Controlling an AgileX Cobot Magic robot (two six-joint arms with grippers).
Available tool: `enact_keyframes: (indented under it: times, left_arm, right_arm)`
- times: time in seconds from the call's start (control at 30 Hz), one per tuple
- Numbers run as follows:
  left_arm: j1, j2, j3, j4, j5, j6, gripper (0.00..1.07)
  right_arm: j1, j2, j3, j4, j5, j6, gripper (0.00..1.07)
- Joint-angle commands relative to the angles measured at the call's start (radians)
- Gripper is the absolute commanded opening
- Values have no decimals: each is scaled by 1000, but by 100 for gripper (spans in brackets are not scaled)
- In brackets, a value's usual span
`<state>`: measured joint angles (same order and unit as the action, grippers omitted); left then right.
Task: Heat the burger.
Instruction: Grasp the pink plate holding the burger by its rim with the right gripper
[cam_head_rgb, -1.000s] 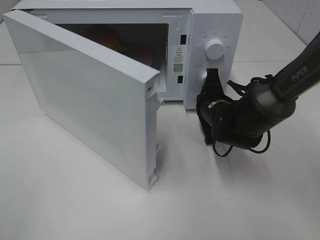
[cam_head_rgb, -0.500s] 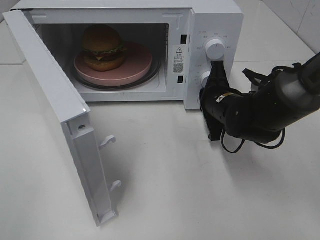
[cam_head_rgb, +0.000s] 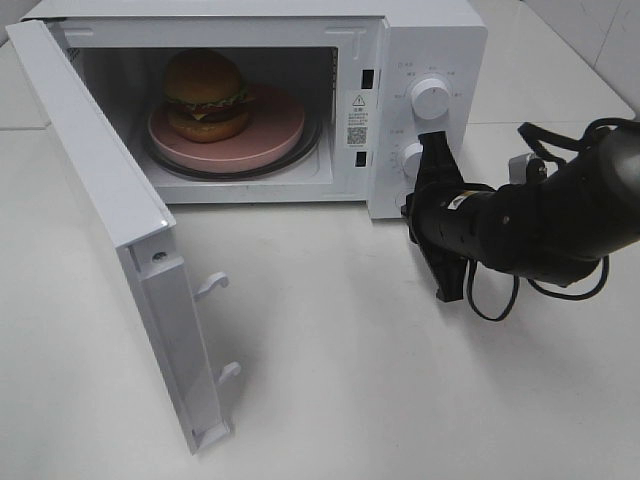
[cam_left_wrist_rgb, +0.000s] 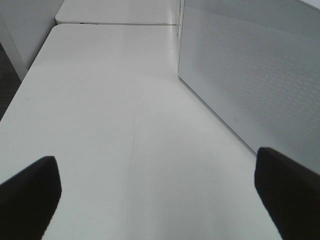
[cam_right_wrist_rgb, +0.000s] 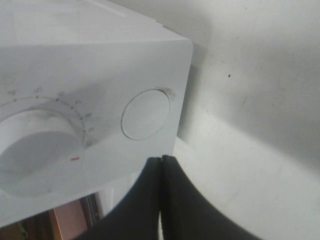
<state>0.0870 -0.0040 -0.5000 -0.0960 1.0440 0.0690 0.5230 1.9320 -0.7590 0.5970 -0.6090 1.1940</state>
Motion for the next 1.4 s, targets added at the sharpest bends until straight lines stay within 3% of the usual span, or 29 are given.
enact_keyframes:
  times: [0.03, 0.4, 0.47, 0.57, 0.77, 0.9, 1.03, 1.4]
  left_arm:
    - [-6, -22, 3, -4, -7, -5, 101]
    - [-6, -22, 3, -4, -7, -5, 101]
    - [-6, -22, 3, -4, -7, -5, 101]
    - [-6, -22, 3, -4, -7, -5, 101]
    - [-6, -22, 3, -4, -7, -5, 101]
    - [-6, -22, 3, -4, -7, -5, 101]
    - [-6, -22, 3, -4, -7, -5, 101]
    - [-6, -22, 3, -4, -7, -5, 101]
  right_arm:
    - [4, -89, 32, -12, 99, -149, 1]
    - [0, -237, 37, -12, 371, -524, 2]
    - [-14, -291, 36, -17, 489, -722, 2]
    - [-32, -329, 36, -19, 602, -836, 2]
    - [-47, -387, 36, -27, 728, -972, 2]
    - [-47, -419, 17, -104, 836, -991, 3]
    - [-47, -419, -59, -234, 1011, -991, 3]
    - [-47, -419, -230, -433, 1330, -1082, 4]
